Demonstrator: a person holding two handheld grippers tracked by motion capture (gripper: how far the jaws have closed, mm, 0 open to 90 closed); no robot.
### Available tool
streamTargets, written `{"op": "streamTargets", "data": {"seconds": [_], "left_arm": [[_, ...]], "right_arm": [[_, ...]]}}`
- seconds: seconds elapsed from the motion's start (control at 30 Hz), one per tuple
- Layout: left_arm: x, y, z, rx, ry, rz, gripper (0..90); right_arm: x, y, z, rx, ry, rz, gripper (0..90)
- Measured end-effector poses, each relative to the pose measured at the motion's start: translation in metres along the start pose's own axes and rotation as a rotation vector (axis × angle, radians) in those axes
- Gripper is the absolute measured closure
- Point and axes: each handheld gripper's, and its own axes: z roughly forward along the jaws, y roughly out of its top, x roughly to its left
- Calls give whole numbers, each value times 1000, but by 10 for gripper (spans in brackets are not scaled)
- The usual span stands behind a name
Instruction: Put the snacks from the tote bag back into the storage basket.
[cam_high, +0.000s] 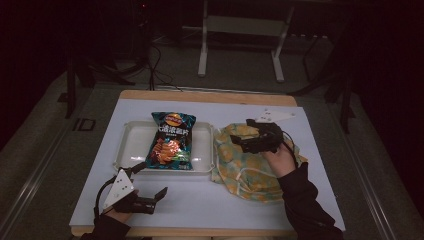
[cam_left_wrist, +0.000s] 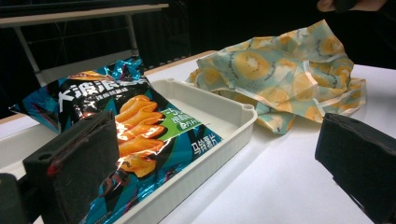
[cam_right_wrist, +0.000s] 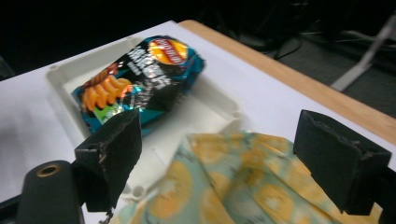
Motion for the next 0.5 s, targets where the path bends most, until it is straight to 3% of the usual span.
{"op": "streamTargets", "data": {"seconds": [0.23,0.5], "left_arm": [[0,0,0,4,0,2,2],[-1,0,1,5,2,2,2]], "right_arm": [[-13,-16,-32,-25,-57,6,153],[-28,-44,-66,-66,-124,63,143]]}}
